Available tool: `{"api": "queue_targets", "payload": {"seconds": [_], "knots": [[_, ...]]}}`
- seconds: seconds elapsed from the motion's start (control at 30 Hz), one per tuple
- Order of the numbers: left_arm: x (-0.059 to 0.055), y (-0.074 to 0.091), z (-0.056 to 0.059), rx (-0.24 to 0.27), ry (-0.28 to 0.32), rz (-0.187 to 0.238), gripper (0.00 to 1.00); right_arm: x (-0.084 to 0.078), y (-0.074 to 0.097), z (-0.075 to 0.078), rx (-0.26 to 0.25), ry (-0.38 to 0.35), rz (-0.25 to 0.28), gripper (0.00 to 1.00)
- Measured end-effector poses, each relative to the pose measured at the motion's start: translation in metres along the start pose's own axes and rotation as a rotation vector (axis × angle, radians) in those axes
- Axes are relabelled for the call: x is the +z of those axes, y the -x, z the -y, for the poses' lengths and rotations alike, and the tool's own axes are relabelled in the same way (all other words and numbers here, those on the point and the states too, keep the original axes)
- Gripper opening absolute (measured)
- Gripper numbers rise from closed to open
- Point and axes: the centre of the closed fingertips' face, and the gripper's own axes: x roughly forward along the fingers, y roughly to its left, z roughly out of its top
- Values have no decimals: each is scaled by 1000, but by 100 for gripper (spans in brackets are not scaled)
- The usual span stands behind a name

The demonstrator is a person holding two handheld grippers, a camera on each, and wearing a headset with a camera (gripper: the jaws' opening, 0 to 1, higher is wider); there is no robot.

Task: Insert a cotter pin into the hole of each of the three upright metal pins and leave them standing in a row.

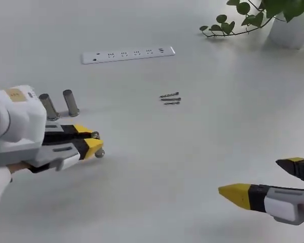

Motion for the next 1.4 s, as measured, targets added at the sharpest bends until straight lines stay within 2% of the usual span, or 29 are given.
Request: {"api": "queue_targets", "payload": {"seconds": [0.1,0.23,0.4,0.5,0.67,0.73,0.87,1.13,1.3,1.4], "knots": [[1,-3,15,-31,45,20,5,-1,1,-1,7,2,6,89],[-2,-6,31,-45,44,10,5,-2,4,-1,6,0,18,91],[-5,-7,43,-59,54,1,5,-3,6,0,3,-4,24,93],[-8,-7,48,-56,20,-4,5,-3,7,-1,10,4,30,95],[-12,-8,58,-92,1,-17,6,-4,8,-2,15,11,26,98],[-13,-8,60,-103,-15,-25,6,-4,9,-2,19,17,25,98],[-16,-6,61,-119,-5,-30,6,-3,10,-1,6,42,26,98],[-26,-5,62,-136,-16,-54,6,0,12,-1,0,33,37,98],[-26,-5,62,-138,0,-41,6,-2,12,0,-4,32,32,98],[-26,-5,63,-141,-32,-44,6,-3,12,-1,-3,36,28,98]]}}
